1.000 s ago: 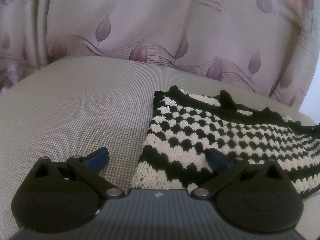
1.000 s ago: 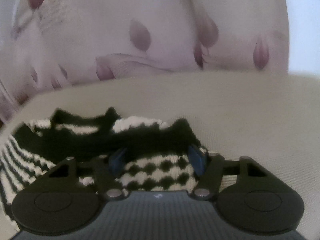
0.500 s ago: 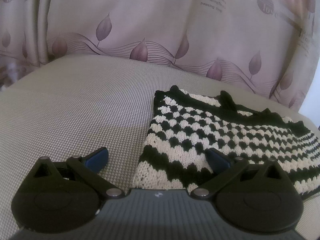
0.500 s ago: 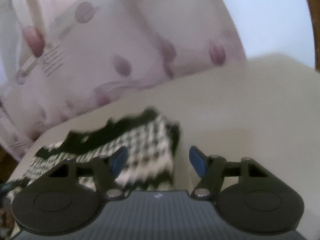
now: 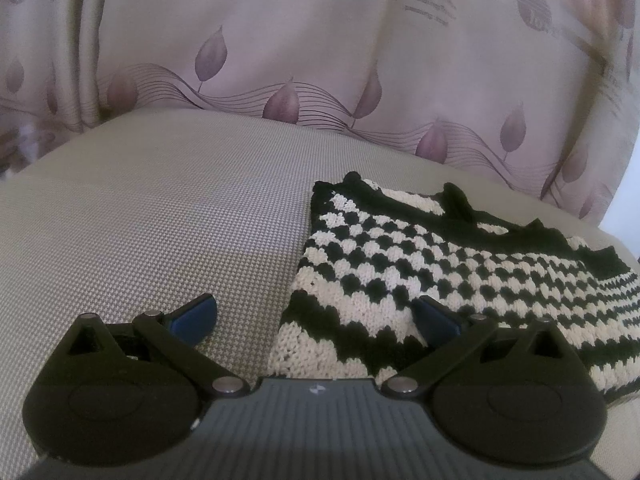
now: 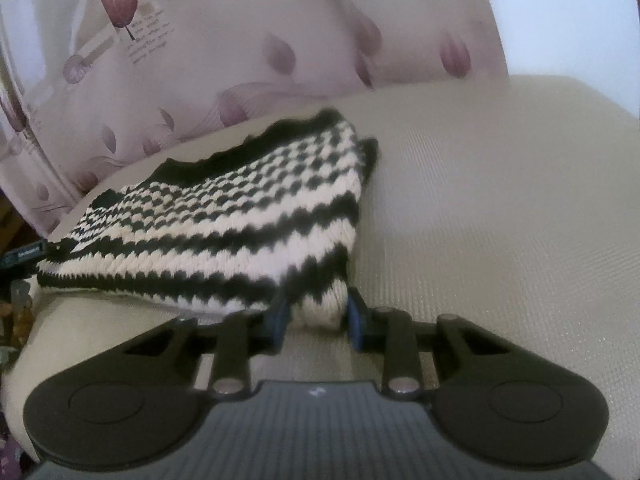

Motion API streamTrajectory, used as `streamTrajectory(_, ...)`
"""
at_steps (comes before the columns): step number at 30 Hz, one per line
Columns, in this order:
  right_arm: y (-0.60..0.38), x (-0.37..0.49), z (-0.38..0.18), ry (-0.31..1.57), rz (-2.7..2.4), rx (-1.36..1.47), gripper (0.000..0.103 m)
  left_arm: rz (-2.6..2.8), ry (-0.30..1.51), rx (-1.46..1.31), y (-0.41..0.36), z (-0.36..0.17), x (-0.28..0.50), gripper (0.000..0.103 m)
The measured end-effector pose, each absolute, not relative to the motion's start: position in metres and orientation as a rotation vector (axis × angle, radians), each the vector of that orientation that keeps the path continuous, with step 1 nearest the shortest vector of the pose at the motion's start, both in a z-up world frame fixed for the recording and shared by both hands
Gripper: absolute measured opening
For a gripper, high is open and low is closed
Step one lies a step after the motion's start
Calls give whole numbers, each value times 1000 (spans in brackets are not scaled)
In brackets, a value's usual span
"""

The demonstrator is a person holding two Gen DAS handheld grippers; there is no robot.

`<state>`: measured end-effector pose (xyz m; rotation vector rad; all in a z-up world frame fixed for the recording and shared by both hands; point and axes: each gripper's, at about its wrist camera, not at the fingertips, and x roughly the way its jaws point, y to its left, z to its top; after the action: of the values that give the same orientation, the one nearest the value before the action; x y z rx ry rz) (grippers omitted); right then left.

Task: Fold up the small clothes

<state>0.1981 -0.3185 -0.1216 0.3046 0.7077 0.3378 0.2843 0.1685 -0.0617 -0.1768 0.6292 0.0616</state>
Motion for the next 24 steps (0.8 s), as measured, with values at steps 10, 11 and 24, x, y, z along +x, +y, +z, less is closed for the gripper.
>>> streamTrajectory(10,-307,204,-54,495,308,277,33,61,629,-178,169,-62,285,103)
streamTrajectory(11,-293,214,-48,490,317,230,33,61,629,-179,169,-62,285,103)
streamTrajectory(24,-169,314,-105,565,304,-71,50,51,626,-223,172,-62,283,103)
